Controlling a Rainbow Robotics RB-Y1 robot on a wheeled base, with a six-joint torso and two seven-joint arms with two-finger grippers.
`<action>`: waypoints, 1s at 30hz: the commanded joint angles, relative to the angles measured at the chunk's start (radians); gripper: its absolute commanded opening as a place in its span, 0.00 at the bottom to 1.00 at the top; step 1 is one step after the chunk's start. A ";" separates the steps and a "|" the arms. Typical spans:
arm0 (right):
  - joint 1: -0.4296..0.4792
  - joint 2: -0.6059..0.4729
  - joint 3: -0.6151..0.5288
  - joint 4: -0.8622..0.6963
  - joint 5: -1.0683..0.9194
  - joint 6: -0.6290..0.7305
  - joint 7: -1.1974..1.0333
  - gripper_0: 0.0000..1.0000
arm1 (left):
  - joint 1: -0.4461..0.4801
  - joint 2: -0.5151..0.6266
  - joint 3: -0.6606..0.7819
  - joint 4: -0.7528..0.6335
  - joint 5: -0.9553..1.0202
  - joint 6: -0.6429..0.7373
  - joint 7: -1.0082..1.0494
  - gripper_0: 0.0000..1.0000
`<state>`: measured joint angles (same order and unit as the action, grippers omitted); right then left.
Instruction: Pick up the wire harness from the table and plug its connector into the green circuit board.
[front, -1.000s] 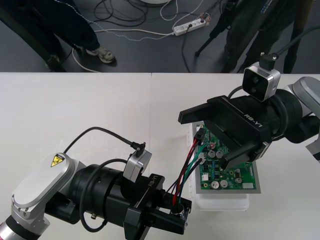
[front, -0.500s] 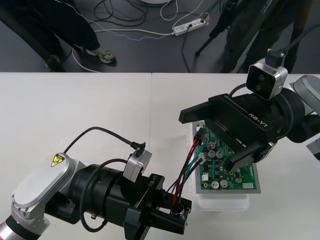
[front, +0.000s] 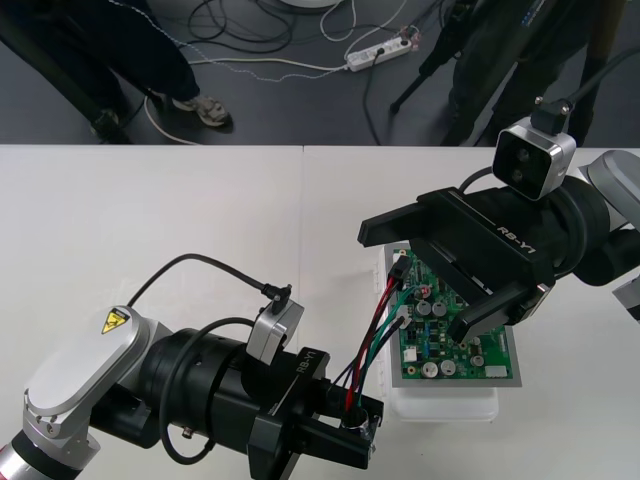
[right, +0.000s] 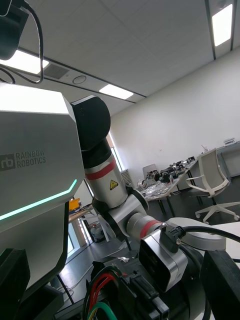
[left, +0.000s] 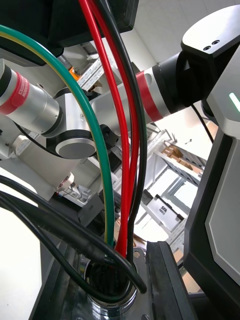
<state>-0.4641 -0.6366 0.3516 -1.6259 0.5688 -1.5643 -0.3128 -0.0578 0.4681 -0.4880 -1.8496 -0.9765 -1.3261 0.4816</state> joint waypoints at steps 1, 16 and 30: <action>0.002 -0.035 0.012 -0.037 -0.018 -0.007 -0.035 1.00 | -0.031 -0.026 -0.032 -0.031 0.005 0.027 0.048 0.00; 0.044 -0.058 0.012 -0.052 -0.024 -0.007 -0.034 1.00 | -0.037 -0.031 -0.038 -0.033 0.032 0.018 0.043 0.00; 0.045 -0.051 0.012 -0.058 -0.044 -0.007 -0.043 1.00 | -0.039 -0.031 -0.038 -0.033 0.035 0.016 0.041 0.00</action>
<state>-0.4266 -0.6624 0.3517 -1.6522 0.5426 -1.5643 -0.3128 -0.0678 0.4641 -0.5027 -1.8496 -0.9606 -1.3261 0.4816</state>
